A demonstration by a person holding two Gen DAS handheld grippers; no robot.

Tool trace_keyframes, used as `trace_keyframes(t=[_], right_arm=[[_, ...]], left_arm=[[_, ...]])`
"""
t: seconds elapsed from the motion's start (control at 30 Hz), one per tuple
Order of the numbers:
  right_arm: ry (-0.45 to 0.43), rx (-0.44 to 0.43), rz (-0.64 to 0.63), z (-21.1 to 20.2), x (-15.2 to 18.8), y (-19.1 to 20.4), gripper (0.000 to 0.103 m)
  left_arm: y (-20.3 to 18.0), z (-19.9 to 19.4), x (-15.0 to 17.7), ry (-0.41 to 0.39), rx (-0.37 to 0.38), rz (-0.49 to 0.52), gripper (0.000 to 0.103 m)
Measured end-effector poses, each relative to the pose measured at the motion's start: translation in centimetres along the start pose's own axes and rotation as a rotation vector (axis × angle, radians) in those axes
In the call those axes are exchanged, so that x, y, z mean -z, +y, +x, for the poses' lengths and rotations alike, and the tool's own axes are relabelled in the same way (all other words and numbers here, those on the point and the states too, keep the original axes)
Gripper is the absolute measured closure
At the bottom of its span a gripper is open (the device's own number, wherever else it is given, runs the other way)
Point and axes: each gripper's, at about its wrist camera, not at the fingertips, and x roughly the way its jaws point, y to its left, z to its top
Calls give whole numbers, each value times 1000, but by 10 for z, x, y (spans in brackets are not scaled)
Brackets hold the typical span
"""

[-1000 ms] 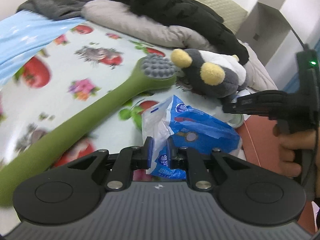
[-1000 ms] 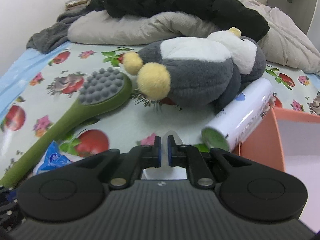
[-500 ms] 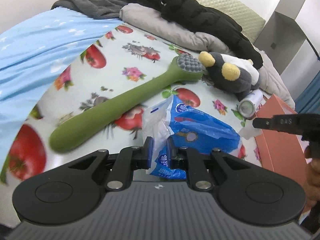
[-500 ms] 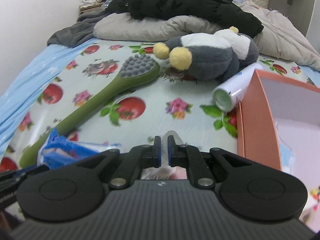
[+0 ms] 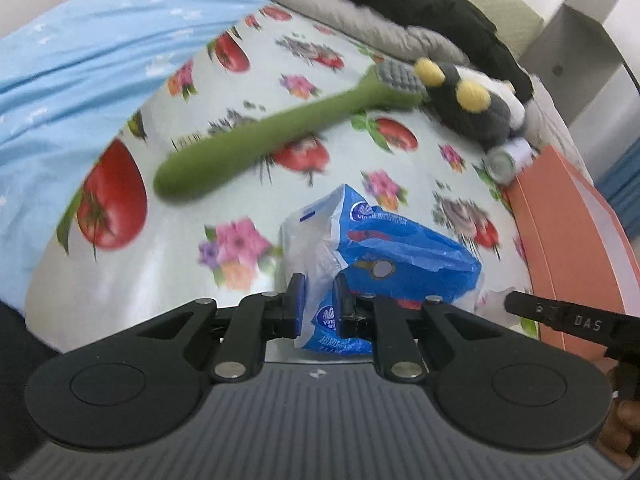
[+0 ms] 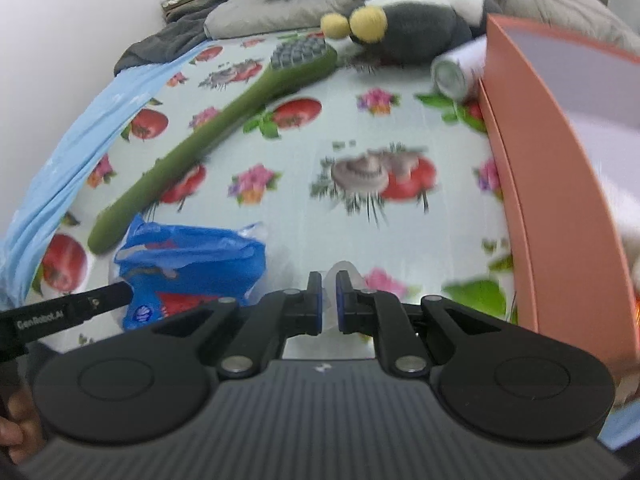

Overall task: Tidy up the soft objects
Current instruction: 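Lift the blue packet with the left gripper while the right grasps a small clear plastic piece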

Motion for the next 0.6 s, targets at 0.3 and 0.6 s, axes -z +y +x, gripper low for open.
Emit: trace_keyframes(t=[0.3, 0.6], right_arm=[[8, 12, 73, -11, 26, -27, 75], [-14, 10, 135, -9, 30, -29, 44]], left_arm=[[-13, -8, 24, 119, 53, 181, 68], [-18, -17, 14, 127, 51, 379, 49]])
